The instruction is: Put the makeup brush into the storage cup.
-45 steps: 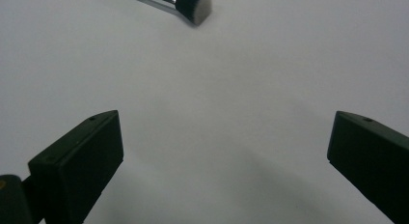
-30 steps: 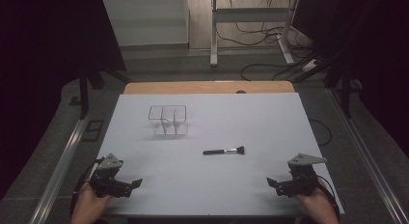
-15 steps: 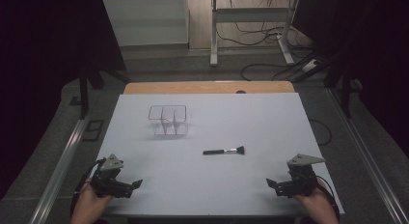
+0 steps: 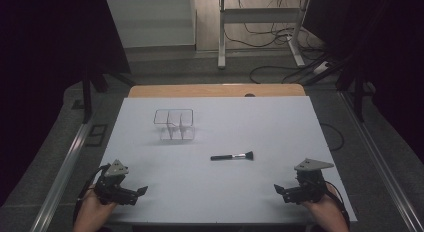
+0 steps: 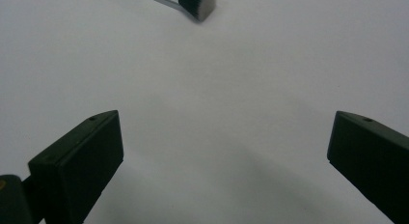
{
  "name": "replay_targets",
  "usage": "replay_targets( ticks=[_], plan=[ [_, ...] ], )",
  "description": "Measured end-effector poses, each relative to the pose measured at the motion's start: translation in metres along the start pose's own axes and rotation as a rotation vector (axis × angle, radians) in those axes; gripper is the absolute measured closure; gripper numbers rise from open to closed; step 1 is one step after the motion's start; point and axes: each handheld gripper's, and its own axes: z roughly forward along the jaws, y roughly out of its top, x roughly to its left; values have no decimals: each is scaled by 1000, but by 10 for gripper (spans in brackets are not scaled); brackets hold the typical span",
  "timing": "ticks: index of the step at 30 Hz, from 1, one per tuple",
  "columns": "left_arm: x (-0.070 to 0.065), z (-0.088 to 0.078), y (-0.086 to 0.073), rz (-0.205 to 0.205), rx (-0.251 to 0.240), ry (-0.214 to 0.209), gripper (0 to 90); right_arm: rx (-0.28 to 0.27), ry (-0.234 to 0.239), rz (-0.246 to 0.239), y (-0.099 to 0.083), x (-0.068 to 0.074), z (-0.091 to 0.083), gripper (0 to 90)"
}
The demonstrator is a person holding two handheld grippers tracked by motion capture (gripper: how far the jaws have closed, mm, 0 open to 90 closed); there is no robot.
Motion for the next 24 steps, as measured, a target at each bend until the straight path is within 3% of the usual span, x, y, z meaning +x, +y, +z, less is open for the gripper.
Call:
replay_targets(
  ticks=[13,20,24],
  plan=[
    [0,0,0,-3,-5,2,0,11,-16,-27,8,4,4,0],
    [0,-1,0,7,-4,6,0,3,-22,-7,12,2,2,0],
    [0,-1,0,6,-7,10,0,23,-9,-20,15,4,4,0]
  ],
)
